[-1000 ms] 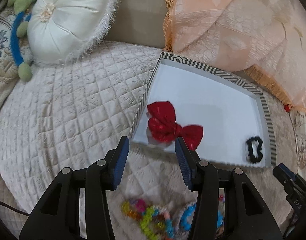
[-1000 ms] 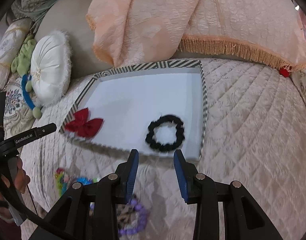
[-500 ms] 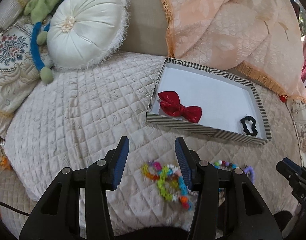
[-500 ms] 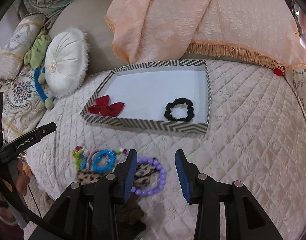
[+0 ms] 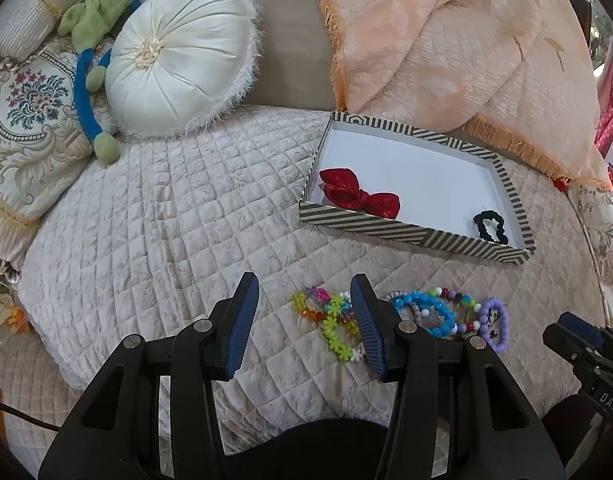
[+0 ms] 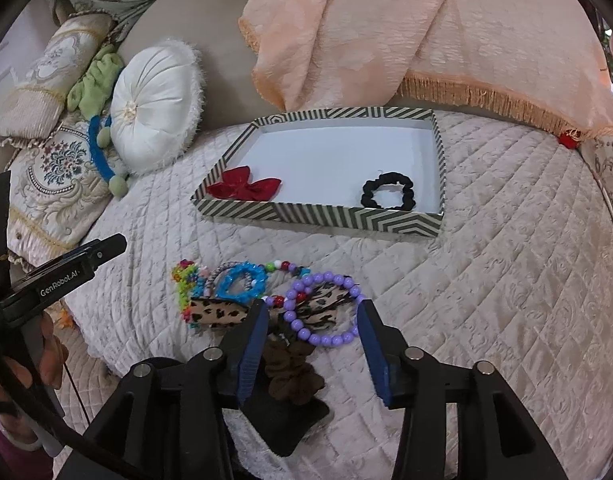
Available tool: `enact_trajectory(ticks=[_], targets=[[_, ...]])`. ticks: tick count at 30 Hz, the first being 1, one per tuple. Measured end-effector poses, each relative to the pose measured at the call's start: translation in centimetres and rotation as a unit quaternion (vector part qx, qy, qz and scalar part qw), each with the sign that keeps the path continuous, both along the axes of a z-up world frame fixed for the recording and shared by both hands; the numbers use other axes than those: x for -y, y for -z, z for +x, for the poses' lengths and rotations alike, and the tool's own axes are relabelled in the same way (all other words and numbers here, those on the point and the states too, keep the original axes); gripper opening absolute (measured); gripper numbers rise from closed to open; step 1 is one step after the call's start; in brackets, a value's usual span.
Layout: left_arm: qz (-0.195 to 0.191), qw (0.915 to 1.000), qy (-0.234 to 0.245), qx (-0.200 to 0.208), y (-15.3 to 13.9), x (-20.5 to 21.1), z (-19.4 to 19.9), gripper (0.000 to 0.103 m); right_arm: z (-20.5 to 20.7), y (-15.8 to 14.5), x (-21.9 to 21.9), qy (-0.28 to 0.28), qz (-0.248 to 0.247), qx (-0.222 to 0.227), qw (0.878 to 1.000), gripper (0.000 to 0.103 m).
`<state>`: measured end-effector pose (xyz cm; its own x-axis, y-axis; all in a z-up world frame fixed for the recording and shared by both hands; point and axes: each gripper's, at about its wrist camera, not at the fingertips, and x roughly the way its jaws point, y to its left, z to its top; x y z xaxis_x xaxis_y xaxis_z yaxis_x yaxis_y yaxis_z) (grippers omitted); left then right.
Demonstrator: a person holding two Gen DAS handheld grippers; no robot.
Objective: Organize jewelry
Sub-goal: 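Move both open tools back over the jewelry pile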
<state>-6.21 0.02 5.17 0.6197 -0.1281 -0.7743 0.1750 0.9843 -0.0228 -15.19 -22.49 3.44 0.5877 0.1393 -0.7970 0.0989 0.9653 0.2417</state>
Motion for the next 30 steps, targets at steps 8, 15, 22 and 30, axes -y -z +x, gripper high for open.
enact_trajectory(ticks=[8,15,22,30], targets=[[-0.009,0.9999,0.002,-0.014,0.2,-0.7,-0.1,0.047,-0.6,-0.4,0.3,0.004,0.0,0.002,1.0,0.05],[-0.049,0.9963,-0.001,-0.071,1.7,-2.2,1.5,0.047,-0.5,1.0,1.2,0.005,0.016,-0.017,1.0,0.051],[-0.064,0.9913,0.01,-0.115,4.1,-2.3,2.2,0.047,0.3,2.8,2.0,0.009,0.022,-0.035,0.999,0.051],[-0.067,0.9838,0.03,-0.164,7.2,-1.8,2.9,0.047,1.2,5.0,2.9,0.012,0.021,-0.051,0.998,0.051]])
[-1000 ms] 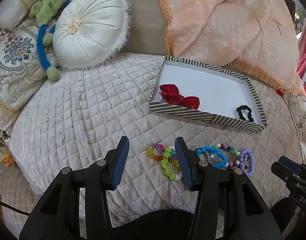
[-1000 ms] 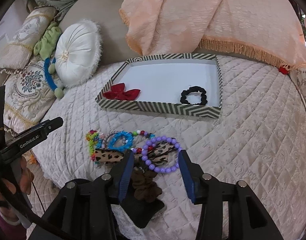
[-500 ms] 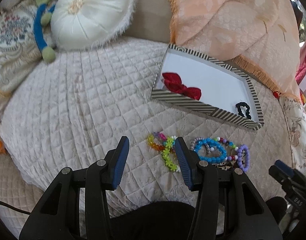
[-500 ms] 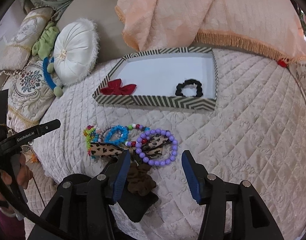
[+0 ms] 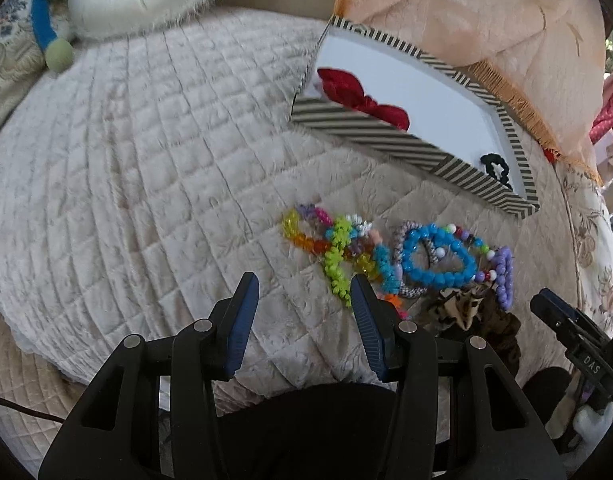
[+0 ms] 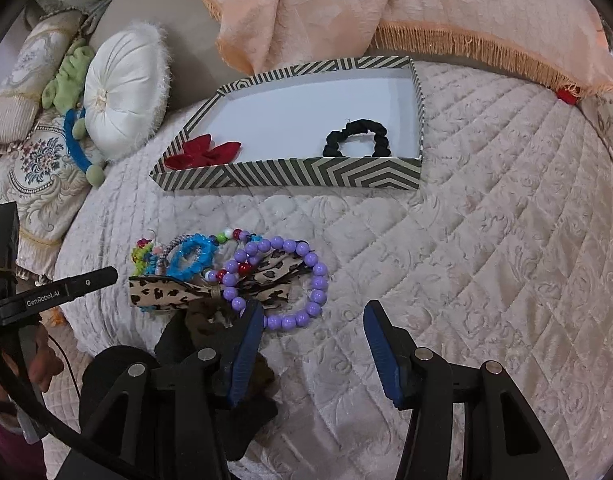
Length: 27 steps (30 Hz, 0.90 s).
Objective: Organize jewelry
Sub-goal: 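Move both open tools back over the jewelry pile, then grasp the purple bead bracelet with the right tool while the left grasps the green flower bracelet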
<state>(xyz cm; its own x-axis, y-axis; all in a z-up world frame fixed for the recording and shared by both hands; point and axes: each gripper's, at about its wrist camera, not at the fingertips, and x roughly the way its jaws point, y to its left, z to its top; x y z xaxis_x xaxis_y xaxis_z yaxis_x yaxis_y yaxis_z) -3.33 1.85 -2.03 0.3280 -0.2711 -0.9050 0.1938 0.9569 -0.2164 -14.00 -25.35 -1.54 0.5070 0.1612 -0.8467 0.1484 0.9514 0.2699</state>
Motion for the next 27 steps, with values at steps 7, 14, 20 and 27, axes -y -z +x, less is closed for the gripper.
enact_trajectory(ticks=[7,14,20,27], targets=[[-0.002,0.9999,0.006,-0.013,1.3,1.0,0.6,0.047,2.5,1.0,-0.5,-0.018,-0.026,0.0,1.0,0.043],[0.009,0.9998,-0.004,-0.016,2.8,2.2,1.5,0.046,4.0,3.2,0.2,-0.018,-0.022,-0.002,1.0,0.028],[0.029,0.9995,-0.003,0.007,2.9,2.2,1.3,0.011,3.6,2.6,0.3,-0.028,-0.02,0.012,0.999,0.009],[-0.006,0.9996,-0.014,0.025,0.3,0.0,0.4,0.011,2.1,-0.7,0.9,-0.024,-0.019,0.045,0.999,0.008]])
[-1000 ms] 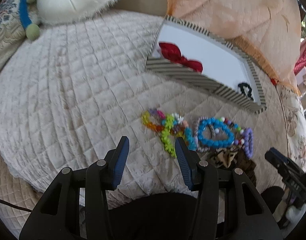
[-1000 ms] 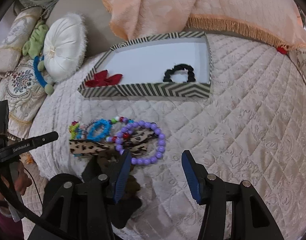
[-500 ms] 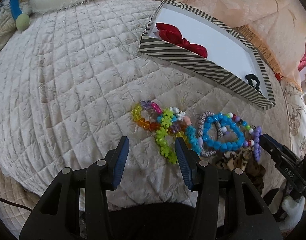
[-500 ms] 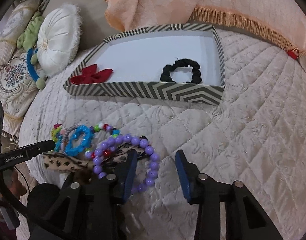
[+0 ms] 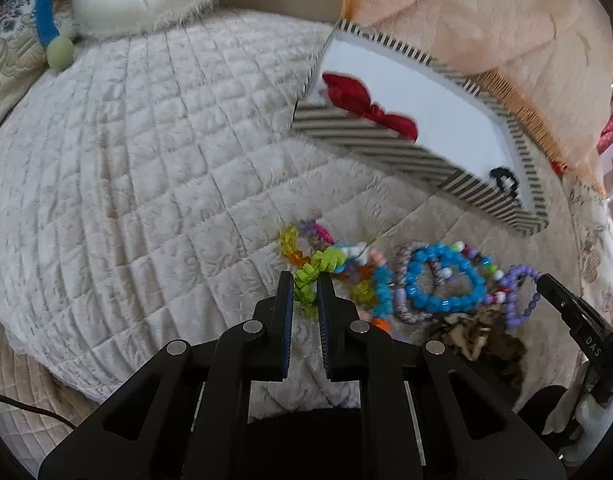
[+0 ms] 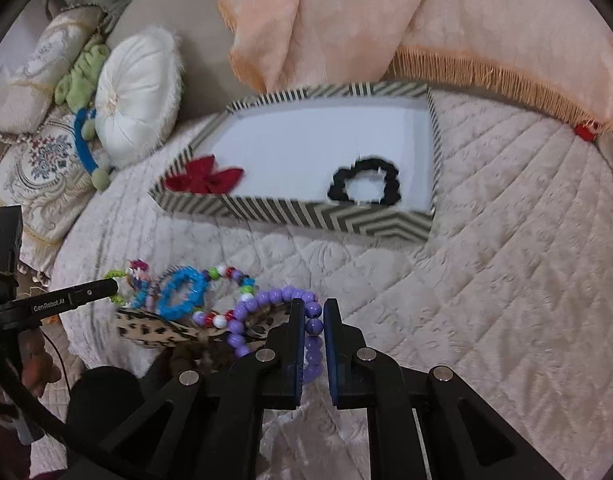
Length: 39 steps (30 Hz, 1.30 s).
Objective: Organize jewelry
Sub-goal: 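Grasp the purple bead bracelet with the right tool while the left grasps the green flower bracelet, then lift both bracelets and carry them over the striped tray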
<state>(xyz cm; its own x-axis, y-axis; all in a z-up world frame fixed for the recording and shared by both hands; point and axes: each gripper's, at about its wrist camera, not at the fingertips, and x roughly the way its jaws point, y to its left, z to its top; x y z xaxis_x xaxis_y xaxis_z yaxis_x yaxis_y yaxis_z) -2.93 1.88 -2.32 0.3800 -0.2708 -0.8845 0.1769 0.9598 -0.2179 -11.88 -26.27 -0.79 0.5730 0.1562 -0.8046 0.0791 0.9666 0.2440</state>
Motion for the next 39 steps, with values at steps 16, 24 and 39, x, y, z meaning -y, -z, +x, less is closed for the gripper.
enact_trajectory(ticks=[16,24,39], targets=[[-0.031,0.9977,0.004,0.06,-7.1,-0.3,-1.2,0.011,-1.8,-6.0,-0.2,-0.006,0.005,0.059,0.998,0.008],[-0.029,0.996,0.01,0.083,-9.4,0.9,0.1,0.011,-0.8,-7.4,-0.3,-0.014,0.006,0.069,0.997,0.008],[-0.017,0.9942,0.021,0.104,-10.9,3.4,2.4,0.011,1.6,-8.3,-0.1,-0.024,-0.001,0.075,0.997,0.008]])
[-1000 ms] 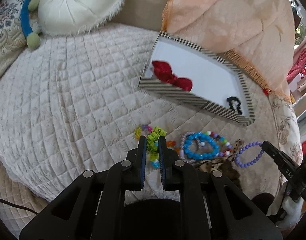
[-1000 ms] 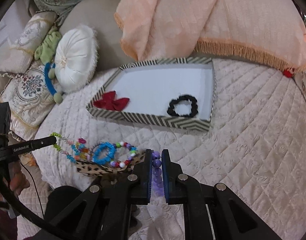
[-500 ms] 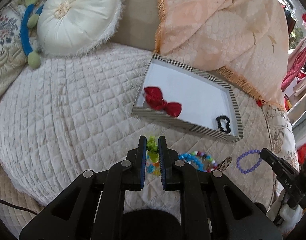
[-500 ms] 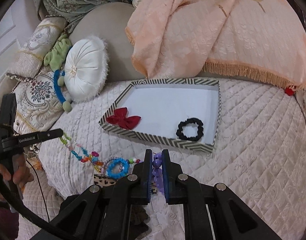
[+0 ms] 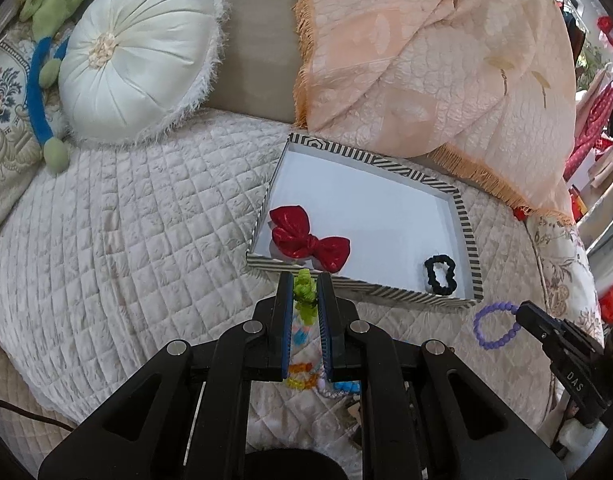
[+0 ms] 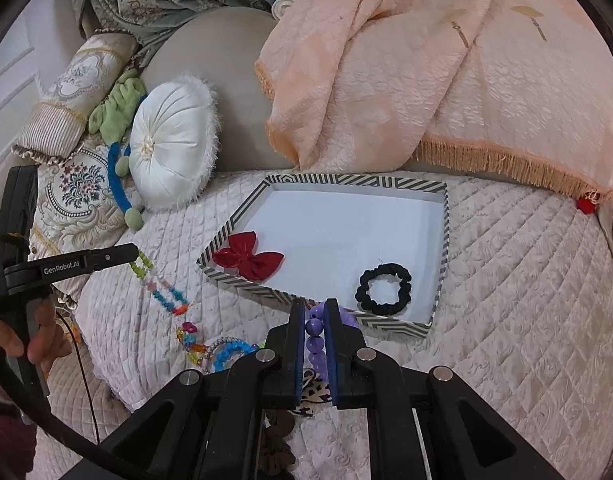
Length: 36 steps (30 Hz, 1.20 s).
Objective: Organize jewelry
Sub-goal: 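Lift both bracelets and carry them over the striped tray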
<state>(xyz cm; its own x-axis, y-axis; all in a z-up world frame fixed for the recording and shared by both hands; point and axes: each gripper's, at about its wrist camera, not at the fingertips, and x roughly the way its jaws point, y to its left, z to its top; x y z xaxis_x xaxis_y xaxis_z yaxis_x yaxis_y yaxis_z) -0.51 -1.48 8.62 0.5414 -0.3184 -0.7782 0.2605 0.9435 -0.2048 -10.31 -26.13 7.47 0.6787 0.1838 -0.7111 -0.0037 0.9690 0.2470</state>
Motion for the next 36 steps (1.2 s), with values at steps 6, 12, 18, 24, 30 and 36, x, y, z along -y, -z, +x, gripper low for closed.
enact_trajectory(ticks=[6,12,18,24,30,36], targets=[[0.008,0.9999,0.004,0.01,-0.8,1.0,0.3,0.011,0.6,-0.5,-0.1,-0.005,-0.004,0.001,1.0,0.008],[0.017,0.9997,0.008,0.019,-1.4,1.6,0.8,0.011,1.4,-0.8,0.1,-0.007,-0.009,0.001,1.0,0.008],[0.031,0.9991,0.009,0.026,-1.6,2.3,1.7,0.011,2.7,-0.9,0.6,-0.007,-0.013,-0.003,1.0,0.008],[0.039,0.9988,0.009,0.03,-1.7,3.2,3.0,0.011,4.4,-1.0,1.0,-0.009,-0.021,-0.006,1.0,0.008],[0.048,0.9981,0.007,0.039,-2.3,4.6,4.9,0.011,6.7,-1.1,1.5,-0.007,-0.025,-0.01,1.0,0.008],[0.049,0.9981,0.006,0.038,-2.1,6.5,7.7,0.011,9.5,-0.2,1.5,-0.012,-0.028,-0.018,0.999,0.008]])
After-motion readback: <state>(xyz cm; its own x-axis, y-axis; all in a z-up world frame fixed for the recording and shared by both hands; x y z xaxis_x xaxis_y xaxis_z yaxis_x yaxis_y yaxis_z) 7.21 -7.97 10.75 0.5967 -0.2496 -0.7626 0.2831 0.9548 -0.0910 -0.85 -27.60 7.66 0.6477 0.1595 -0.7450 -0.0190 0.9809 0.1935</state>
